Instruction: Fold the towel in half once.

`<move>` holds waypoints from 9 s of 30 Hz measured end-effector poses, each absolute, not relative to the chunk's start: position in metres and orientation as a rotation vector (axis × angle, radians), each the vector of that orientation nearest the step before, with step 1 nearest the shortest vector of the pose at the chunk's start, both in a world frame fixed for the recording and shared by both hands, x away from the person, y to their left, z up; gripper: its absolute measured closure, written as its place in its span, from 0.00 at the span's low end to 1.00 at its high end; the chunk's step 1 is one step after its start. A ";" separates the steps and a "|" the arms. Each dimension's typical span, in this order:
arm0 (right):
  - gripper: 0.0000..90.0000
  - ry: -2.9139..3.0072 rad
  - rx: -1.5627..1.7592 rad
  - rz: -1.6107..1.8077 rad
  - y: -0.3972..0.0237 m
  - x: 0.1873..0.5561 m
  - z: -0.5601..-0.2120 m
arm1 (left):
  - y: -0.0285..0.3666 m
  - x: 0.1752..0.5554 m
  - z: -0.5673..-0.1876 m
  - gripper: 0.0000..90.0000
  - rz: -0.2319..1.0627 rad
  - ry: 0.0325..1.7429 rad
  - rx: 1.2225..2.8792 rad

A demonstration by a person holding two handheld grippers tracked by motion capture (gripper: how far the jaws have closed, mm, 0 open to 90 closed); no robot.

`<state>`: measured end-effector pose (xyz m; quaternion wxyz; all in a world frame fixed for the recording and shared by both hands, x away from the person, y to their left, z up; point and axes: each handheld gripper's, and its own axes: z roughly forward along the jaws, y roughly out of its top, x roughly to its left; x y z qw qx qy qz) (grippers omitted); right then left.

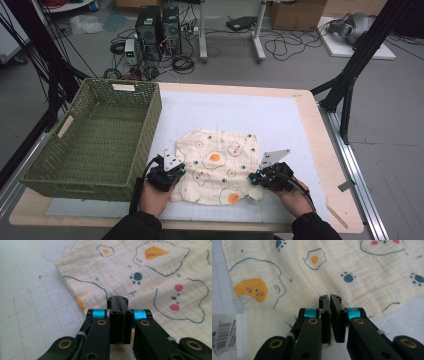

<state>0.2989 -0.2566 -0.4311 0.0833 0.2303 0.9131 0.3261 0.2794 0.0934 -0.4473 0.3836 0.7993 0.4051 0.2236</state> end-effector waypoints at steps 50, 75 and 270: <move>0.71 2.769 0.605 1.242 -0.295 0.237 -0.420 | 0.108 0.222 -0.434 0.80 0.383 0.833 2.084; 0.52 2.618 0.816 1.312 -0.290 0.301 -0.428 | 0.107 0.266 -0.429 0.65 0.456 0.890 1.957; 0.95 2.659 0.823 1.047 -0.300 0.304 -0.435 | 0.092 0.286 -0.441 0.96 0.456 0.959 2.090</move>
